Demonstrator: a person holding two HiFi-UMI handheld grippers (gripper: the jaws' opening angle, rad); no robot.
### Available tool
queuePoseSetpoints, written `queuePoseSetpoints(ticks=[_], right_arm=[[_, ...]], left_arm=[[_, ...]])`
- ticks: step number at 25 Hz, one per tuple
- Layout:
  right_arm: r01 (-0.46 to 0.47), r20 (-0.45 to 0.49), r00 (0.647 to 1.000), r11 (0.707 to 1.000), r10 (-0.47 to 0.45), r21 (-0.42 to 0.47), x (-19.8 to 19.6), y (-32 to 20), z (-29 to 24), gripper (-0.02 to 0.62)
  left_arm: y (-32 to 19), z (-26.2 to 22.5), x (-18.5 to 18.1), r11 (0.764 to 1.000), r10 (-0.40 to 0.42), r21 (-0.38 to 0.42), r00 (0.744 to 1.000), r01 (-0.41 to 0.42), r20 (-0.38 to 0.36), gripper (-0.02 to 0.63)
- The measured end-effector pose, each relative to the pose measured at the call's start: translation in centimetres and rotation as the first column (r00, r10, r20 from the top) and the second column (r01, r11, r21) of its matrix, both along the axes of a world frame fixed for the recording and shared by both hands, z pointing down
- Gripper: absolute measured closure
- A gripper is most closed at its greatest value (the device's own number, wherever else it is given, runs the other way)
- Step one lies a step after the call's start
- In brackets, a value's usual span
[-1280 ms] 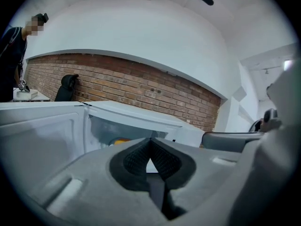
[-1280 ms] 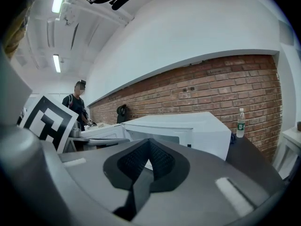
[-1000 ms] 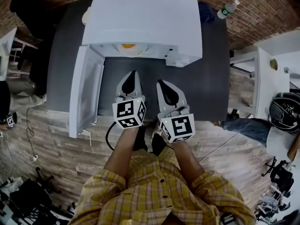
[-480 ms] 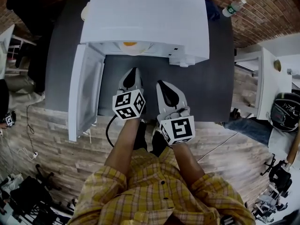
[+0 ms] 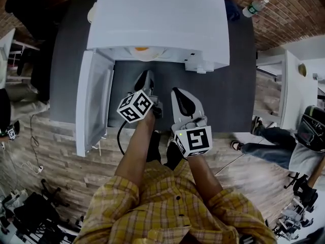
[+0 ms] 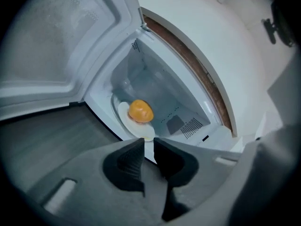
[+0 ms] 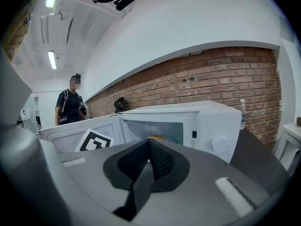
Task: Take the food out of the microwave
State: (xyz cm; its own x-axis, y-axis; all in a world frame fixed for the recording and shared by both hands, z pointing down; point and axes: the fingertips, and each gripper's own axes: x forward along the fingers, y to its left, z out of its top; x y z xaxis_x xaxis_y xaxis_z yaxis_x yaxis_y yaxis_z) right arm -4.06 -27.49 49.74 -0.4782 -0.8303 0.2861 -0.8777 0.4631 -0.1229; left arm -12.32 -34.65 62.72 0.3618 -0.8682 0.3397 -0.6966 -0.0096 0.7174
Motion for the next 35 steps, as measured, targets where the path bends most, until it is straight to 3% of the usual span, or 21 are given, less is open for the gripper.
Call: queuePoseSetpoints(ticks=[3, 5, 8, 11, 18, 26, 32, 35], right_arm=[[0.001, 0.003, 1.000, 1.000, -0.001, -0.003, -0.2, -0.3, 0.1, 0.589], [0.007, 0.008, 1.000, 1.000, -0.007, -0.004, -0.4, -0.4, 0.0, 0.589], [0.008, 0.006, 1.000, 1.000, -0.008, -0.011, -0.6, -0.4, 0.2, 0.589], [0.007, 0.004, 1.000, 1.000, -0.007, -0.017, -0.8, -0.3, 0.5, 0.589], [0.004, 0.003, 1.000, 1.000, -0.004, -0.027, -1.1, -0.2, 1.0, 0.589], [-0.001, 0.000, 1.000, 0.999, 0.001, -0.035, -1.2, -0.2, 1.3, 0.589], [-0.006, -0.002, 1.000, 0.999, 0.006, -0.032, -0.9, -0.4, 1.2, 0.589], [-0.008, -0.002, 1.000, 0.999, 0.008, -0.032, -0.7, -0.4, 1.2, 0.589]], left_arm=[[-0.7, 0.9, -0.1, 0.999, -0.033, -0.023, 0.994, 0.031, -0.100, 0.546], [-1.0, 1.4, -0.2, 0.997, -0.072, -0.048, 0.977, 0.063, -0.203, 0.539], [-1.5, 2.3, -0.5, 0.990, -0.138, -0.077, 0.928, 0.119, -0.345, 0.534], [-2.2, 3.0, -1.0, 0.983, -0.185, -0.096, 0.879, 0.159, -0.440, 0.525], [-3.0, 3.7, -1.3, 0.972, -0.234, -0.111, 0.812, 0.208, -0.534, 0.518], [-4.1, 4.4, -2.4, 0.944, -0.321, -0.153, 0.701, 0.293, -0.637, 0.525], [-4.8, 4.8, -2.7, 0.933, -0.348, -0.178, 0.665, 0.311, -0.660, 0.535], [-5.2, 4.8, -2.3, 0.934, -0.347, -0.184, 0.666, 0.305, -0.660, 0.535]])
